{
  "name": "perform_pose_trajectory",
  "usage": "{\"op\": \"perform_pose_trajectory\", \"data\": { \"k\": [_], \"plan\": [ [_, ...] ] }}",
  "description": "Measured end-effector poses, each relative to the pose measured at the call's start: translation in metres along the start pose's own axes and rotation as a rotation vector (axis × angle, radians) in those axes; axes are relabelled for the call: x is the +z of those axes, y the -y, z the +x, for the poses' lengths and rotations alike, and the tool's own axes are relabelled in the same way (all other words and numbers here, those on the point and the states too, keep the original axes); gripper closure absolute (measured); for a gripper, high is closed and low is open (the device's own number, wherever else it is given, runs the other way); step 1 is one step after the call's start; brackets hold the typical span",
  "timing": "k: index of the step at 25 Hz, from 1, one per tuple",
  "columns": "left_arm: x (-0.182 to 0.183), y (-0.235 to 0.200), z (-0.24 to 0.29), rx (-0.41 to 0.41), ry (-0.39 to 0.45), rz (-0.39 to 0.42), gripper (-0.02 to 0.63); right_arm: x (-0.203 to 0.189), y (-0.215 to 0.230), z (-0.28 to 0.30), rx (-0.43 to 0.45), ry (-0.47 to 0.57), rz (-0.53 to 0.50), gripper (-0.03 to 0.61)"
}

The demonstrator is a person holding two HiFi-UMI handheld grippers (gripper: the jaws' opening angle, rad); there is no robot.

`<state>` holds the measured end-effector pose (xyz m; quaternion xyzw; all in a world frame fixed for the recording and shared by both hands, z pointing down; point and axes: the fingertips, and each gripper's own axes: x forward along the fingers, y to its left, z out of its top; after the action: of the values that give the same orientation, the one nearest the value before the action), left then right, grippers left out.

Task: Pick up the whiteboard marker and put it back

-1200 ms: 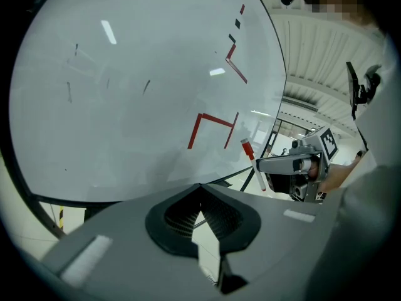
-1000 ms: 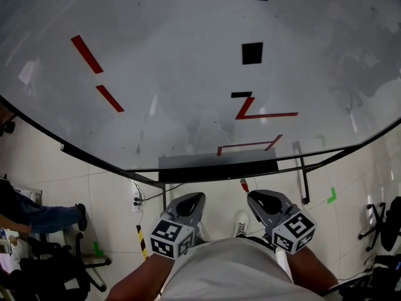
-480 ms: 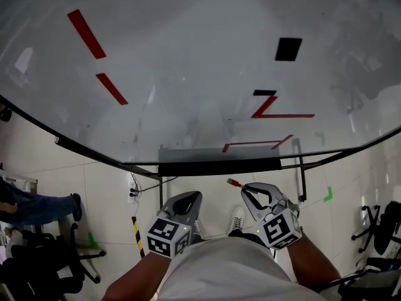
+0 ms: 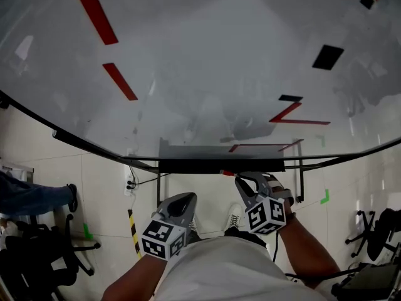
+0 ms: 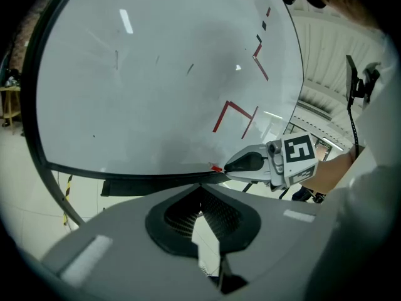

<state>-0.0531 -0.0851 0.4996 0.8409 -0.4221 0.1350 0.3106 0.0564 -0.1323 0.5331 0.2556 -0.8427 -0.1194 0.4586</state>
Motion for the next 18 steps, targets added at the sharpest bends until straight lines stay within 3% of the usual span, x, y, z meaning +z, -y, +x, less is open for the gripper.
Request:
{"op": "perform_pose_trajectory", "data": {
  "k": [10,18],
  "plan": [
    [-0.003,-0.014,-0.008,0.036,0.012,-0.033,0.597,-0.018,-0.001,0.041,0.015,-0.099,-0.139,0.538],
    [-0.004,-0.02,-0.012,0.049,0.013,-0.043,0.598,-0.025,0.001,0.05,0.025,-0.142,-0.126,0.535]
  ]
}}
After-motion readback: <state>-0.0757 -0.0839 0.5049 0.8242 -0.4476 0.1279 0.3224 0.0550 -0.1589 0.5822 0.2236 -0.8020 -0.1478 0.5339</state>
